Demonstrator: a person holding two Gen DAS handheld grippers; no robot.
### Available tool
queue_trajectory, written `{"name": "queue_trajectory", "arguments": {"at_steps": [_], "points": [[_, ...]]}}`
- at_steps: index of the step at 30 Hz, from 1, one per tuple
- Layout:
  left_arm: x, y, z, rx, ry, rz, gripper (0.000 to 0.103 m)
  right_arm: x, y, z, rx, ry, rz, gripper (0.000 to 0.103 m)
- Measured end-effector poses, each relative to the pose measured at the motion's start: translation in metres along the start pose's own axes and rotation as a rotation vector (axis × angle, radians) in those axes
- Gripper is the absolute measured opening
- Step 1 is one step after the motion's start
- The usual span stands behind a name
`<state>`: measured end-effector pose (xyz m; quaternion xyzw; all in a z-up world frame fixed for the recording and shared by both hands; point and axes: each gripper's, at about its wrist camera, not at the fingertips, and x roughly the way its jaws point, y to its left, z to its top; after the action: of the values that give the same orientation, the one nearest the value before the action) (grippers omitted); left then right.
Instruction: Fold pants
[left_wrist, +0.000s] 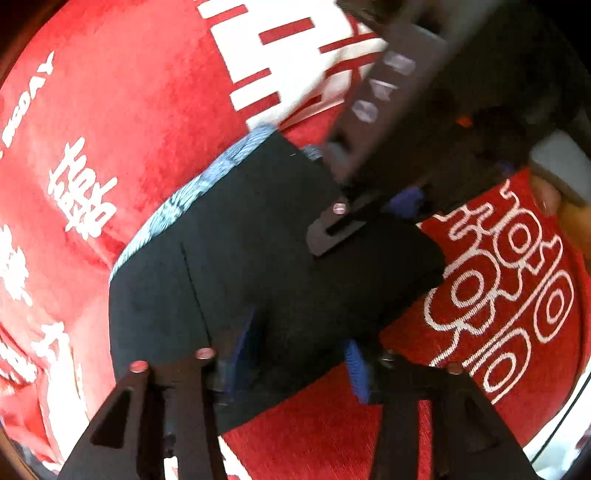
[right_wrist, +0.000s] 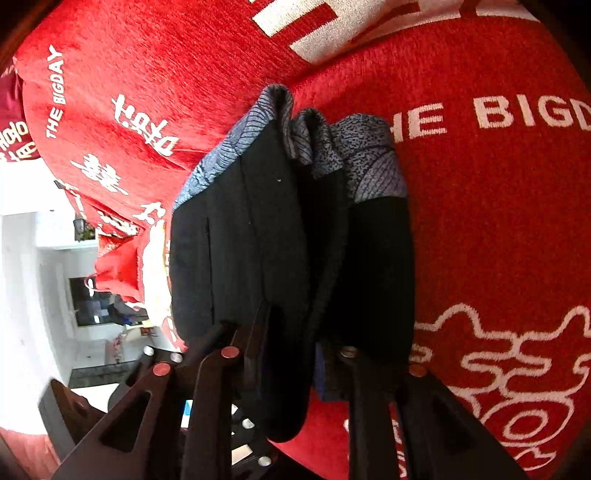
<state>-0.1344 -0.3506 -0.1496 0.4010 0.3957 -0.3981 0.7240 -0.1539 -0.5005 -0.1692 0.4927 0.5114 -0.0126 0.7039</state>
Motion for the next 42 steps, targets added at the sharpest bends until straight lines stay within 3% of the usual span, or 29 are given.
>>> {"name": "queue_trajectory", "arguments": {"at_steps": [1, 2, 14, 17, 20, 32, 34, 42], "points": [[0.003, 0.006, 0.001, -0.021, 0.014, -0.006, 0.068, 0.002, 0.001, -0.002, -0.005, -0.002, -0.008, 0.021], [0.002, 0.011, 0.000, -0.046, 0.029, -0.014, 0.069, -0.001, -0.004, -0.005, -0.013, -0.003, -0.017, 0.021], [-0.026, 0.080, -0.022, -0.294, 0.083, -0.121, 0.070, -0.005, 0.020, -0.032, -0.114, -0.067, -0.206, 0.021], [-0.021, 0.109, -0.026, -0.368, 0.114, -0.117, 0.070, -0.010, 0.024, -0.038, -0.112, -0.089, -0.267, 0.024], [-0.013, 0.136, -0.031, -0.422, 0.138, -0.097, 0.070, -0.016, 0.022, -0.046, -0.086, -0.106, -0.340, 0.034], [0.008, 0.157, -0.043, -0.411, 0.205, -0.083, 0.071, -0.037, 0.017, -0.081, 0.050, -0.126, -0.491, 0.034], [0.009, 0.160, -0.045, -0.419, 0.205, -0.083, 0.092, -0.037, 0.022, -0.084, 0.054, -0.130, -0.514, 0.043], [0.014, 0.173, -0.047, -0.416, 0.206, -0.097, 0.092, -0.032, 0.044, -0.087, 0.076, -0.157, -0.533, 0.063]]}}
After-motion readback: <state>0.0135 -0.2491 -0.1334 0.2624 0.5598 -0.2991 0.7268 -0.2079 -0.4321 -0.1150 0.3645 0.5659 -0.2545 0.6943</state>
